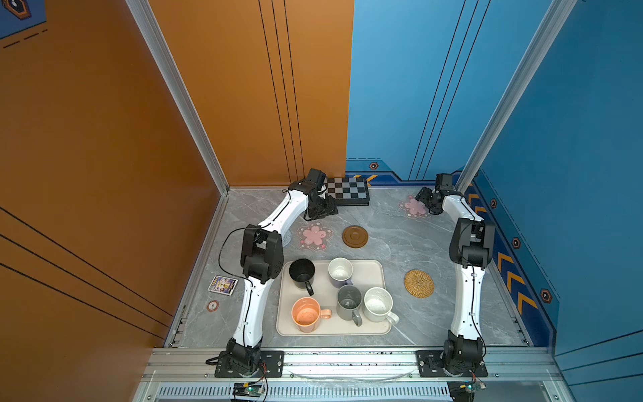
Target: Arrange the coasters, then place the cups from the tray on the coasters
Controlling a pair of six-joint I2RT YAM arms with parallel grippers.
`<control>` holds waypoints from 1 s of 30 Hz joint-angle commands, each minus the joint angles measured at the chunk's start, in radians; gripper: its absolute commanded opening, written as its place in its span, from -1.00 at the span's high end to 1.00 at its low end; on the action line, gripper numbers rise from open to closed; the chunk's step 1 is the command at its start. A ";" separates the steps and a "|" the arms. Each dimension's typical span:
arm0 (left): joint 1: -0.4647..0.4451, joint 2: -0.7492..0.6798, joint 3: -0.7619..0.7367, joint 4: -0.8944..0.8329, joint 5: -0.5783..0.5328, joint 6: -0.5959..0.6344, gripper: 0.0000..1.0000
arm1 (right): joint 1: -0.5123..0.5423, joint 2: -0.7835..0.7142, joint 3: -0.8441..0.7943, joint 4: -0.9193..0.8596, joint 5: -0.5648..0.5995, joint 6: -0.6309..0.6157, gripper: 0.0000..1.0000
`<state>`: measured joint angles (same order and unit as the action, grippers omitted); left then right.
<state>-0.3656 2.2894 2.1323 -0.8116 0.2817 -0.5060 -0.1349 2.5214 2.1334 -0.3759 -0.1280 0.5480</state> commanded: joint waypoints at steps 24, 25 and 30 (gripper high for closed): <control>0.019 0.031 0.040 0.017 0.067 -0.029 -0.24 | 0.003 -0.021 -0.092 -0.037 0.044 0.002 -0.57; 0.019 0.026 0.035 0.018 0.066 -0.029 -0.25 | 0.003 -0.021 -0.092 -0.040 0.036 0.005 -0.57; 0.021 0.004 0.021 0.018 0.061 -0.032 -0.24 | 0.010 -0.040 -0.096 -0.082 0.013 0.012 -0.55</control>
<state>-0.3542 2.3299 2.1628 -0.7959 0.3264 -0.5320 -0.1326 2.5057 2.0769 -0.3321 -0.1013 0.5484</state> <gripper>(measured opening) 0.620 0.778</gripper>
